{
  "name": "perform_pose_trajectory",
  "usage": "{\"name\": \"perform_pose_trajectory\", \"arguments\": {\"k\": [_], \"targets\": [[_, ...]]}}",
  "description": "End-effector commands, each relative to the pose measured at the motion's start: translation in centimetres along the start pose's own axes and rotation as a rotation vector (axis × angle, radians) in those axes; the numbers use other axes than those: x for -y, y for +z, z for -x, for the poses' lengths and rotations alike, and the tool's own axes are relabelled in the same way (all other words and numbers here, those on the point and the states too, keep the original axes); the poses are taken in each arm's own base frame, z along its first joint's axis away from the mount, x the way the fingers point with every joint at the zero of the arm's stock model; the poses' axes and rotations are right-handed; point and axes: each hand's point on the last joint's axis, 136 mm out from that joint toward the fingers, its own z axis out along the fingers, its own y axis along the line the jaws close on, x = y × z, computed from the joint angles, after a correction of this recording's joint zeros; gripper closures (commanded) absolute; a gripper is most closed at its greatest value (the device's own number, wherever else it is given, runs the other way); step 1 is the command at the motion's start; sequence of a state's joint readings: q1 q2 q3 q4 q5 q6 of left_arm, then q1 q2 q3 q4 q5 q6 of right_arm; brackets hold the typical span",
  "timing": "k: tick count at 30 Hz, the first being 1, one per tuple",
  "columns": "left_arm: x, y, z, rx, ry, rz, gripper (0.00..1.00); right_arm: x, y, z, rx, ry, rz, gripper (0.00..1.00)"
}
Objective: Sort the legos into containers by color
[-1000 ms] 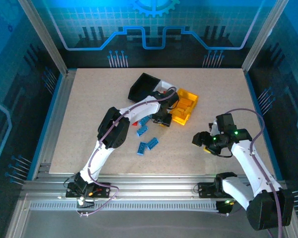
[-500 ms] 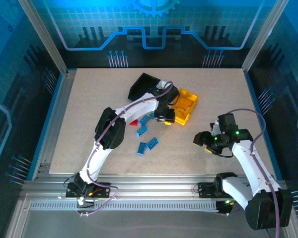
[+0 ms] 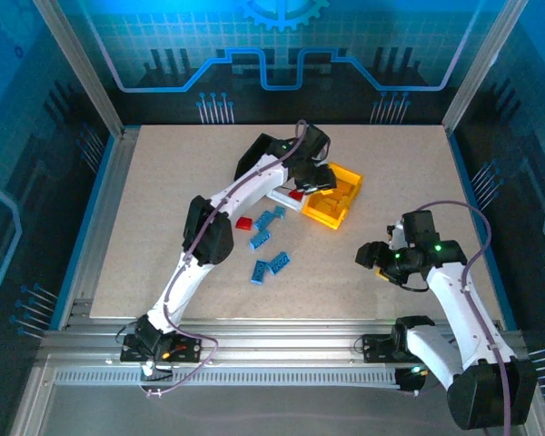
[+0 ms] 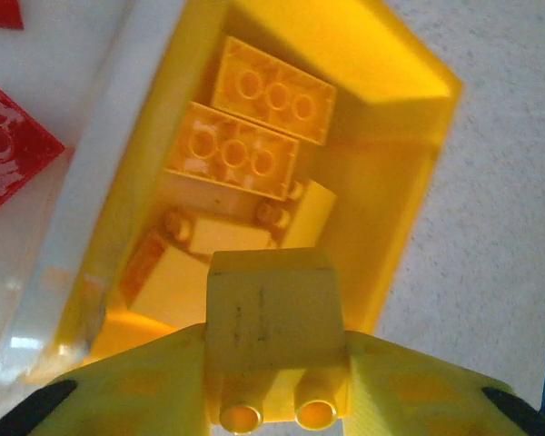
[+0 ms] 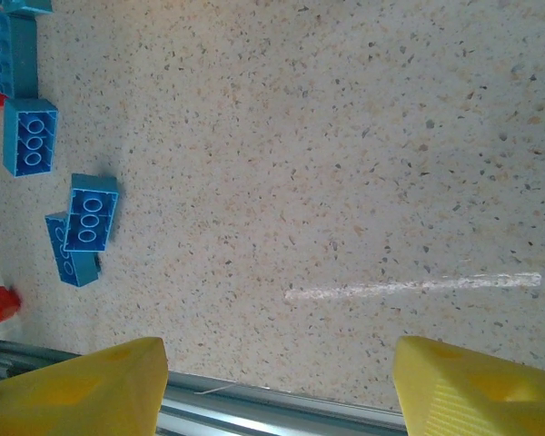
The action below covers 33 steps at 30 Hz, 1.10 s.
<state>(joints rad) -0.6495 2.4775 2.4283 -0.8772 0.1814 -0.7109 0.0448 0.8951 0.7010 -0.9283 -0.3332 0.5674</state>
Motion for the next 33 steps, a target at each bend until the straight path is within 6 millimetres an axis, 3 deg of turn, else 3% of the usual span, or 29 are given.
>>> {"name": "perform_pose_trajectory", "arguments": {"k": [1,3,5,9,11,17,21,26,30,33], "targets": [[0.7,1.2,0.9,-0.005,-0.065,-0.057,0.62,0.2,-0.4,-0.4,-0.003,0.014,0.004,0.32],[0.9,1.8,1.1,-0.007,-0.080,-0.070,0.59,0.2,-0.5,-0.5,-0.004,0.011,0.003,0.32],[1.2,1.8,1.4,-0.003,-0.085,-0.082,0.49,0.2,-0.5,-0.5,-0.004,0.010,0.003,0.32],[1.5,0.7,1.5,0.006,-0.056,-0.083,0.39,0.1,-0.5,-0.4,0.003,0.010,0.009,0.32],[1.6,-0.3,1.4,0.010,-0.025,-0.077,0.34,0.0,-0.3,-0.4,0.000,0.015,0.021,0.32],[0.8,-4.0,0.3,0.029,0.049,-0.021,0.33,-0.8,0.0,-0.1,-0.023,0.015,0.055,0.32],[-0.7,-8.3,-0.9,0.062,0.108,0.057,0.31,-1.2,0.0,0.0,-0.036,0.000,0.065,0.31],[-6.3,-13.2,-4.9,0.079,0.104,0.218,0.25,-2.2,1.0,0.5,-0.083,-0.029,0.065,0.32],[-12.6,-16.4,-9.5,0.062,-0.021,0.321,0.22,-3.2,1.5,1.0,-0.090,-0.062,0.069,0.31],[-17.9,-17.7,-13.1,0.029,-0.181,0.389,0.19,-3.6,2.1,0.7,-0.103,-0.078,0.068,0.31]]}}
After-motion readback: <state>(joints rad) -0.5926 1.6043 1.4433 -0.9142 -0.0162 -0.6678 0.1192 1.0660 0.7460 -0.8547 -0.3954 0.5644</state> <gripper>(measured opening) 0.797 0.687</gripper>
